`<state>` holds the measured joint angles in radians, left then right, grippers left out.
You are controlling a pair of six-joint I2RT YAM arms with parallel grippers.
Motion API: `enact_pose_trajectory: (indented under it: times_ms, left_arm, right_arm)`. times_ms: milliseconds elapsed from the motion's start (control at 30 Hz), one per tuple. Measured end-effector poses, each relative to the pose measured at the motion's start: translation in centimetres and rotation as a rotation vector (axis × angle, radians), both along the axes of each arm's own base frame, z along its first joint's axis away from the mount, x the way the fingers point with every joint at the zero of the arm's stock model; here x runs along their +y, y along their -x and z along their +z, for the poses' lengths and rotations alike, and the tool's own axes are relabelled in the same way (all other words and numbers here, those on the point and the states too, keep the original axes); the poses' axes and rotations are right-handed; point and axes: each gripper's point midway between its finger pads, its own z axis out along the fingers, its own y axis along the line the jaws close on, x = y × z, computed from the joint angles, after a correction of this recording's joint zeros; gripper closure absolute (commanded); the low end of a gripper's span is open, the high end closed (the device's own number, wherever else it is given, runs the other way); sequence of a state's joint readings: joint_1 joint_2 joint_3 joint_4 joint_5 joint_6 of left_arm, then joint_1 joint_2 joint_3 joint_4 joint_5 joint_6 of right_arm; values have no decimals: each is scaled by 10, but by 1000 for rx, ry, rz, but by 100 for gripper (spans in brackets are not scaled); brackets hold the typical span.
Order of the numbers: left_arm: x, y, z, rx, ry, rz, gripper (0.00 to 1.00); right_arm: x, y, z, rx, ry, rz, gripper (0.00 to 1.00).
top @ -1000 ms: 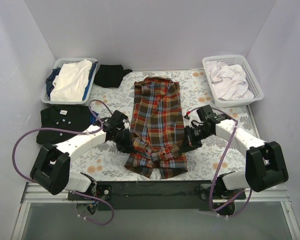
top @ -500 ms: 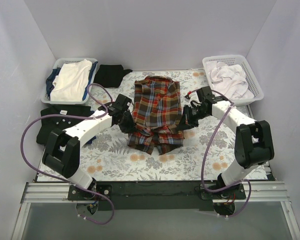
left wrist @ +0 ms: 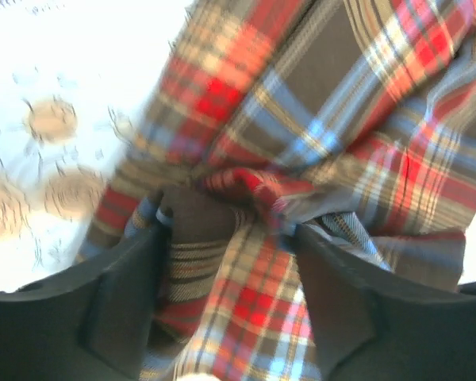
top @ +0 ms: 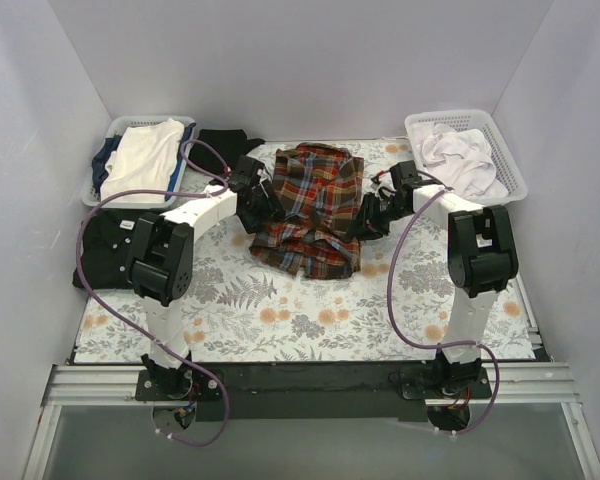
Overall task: Fold and stack the long sleeve shirts
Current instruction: Fold the shirt
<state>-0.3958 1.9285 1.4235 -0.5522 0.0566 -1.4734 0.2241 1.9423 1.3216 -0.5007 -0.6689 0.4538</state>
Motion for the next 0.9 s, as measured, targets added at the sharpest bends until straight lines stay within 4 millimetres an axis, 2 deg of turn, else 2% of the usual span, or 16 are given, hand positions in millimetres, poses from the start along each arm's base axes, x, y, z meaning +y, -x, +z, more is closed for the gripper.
enact_pose_trajectory:
  times_ms: [67, 233, 333, 467, 567, 667, 800, 900]
  left_arm:
    - [3, -9, -4, -2, -10, 4, 24]
    - [20, -16, 7, -28, -21, 22, 19]
    - [32, -16, 22, -63, -18, 36, 18]
    - [52, -1, 44, -102, -20, 53, 18]
    - [62, 17, 53, -132, -22, 34, 19]
    - [60, 45, 49, -122, -5, -30, 21]
    - [53, 82, 21, -52, -19, -122, 23]
    - [50, 106, -1, 8, -41, -167, 24]
  right_arm:
    - [2, -7, 2, -6, -13, -12, 50]
    - [-4, -22, 20, -80, -4, -50, 45]
    - [-20, -27, 35, -163, 69, -113, 44]
    - [-42, -21, 56, -274, 157, -179, 46]
    - [-54, -7, 51, -312, 228, -178, 46]
    - [-49, 18, 32, -313, 296, -105, 47]
    - [-23, 58, 13, -318, 358, 60, 48]
    - [-3, 80, 5, -334, 379, 160, 50]
